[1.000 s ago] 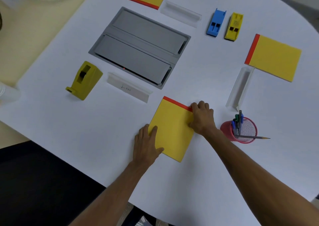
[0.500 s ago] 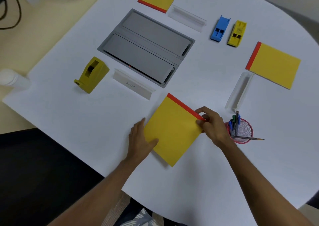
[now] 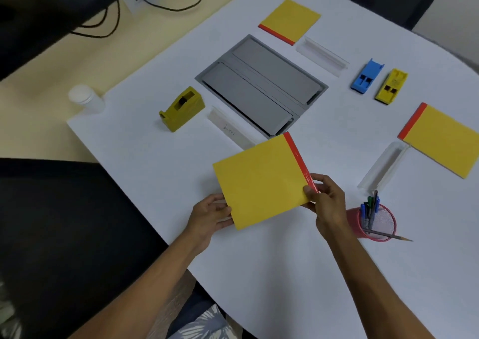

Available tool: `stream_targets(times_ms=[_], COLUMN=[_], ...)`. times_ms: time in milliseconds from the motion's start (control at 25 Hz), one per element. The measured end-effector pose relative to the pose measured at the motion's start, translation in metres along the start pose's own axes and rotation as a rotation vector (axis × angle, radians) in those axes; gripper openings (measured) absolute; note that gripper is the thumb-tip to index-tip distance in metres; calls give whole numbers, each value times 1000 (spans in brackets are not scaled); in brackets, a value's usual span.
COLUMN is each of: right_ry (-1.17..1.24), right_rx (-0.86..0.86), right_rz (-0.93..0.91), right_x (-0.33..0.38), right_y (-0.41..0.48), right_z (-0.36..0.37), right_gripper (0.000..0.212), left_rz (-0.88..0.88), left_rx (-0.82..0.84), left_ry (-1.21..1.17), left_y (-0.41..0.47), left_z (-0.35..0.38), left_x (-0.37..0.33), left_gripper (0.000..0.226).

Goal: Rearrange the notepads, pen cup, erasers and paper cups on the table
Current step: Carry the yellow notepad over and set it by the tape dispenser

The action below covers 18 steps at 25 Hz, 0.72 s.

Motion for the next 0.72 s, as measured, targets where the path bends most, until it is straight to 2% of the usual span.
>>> stream_targets(times_ms=[360, 720], right_ry=[-114, -173], right_rx=[184, 324], right_rz=[-100, -268], right_x=[26, 66], right_y=[43, 119], right_z=[84, 227], right_gripper=[33, 39], left_rz=[201, 355], left_rx=[-134, -313], left_ry=[-1, -54], left_y=[3, 42], left_z=[-46, -123], left_x=[-67, -177], left_gripper=[30, 31])
Point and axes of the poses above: each hand's wrist, its own y-axis towards the middle knuckle, its own z-axis out of the palm, x = y × z, the point moved 1 cm from there along y, towards the middle knuckle, and after that the axes turned 11 degrees about -z, right-handed, at the moved point
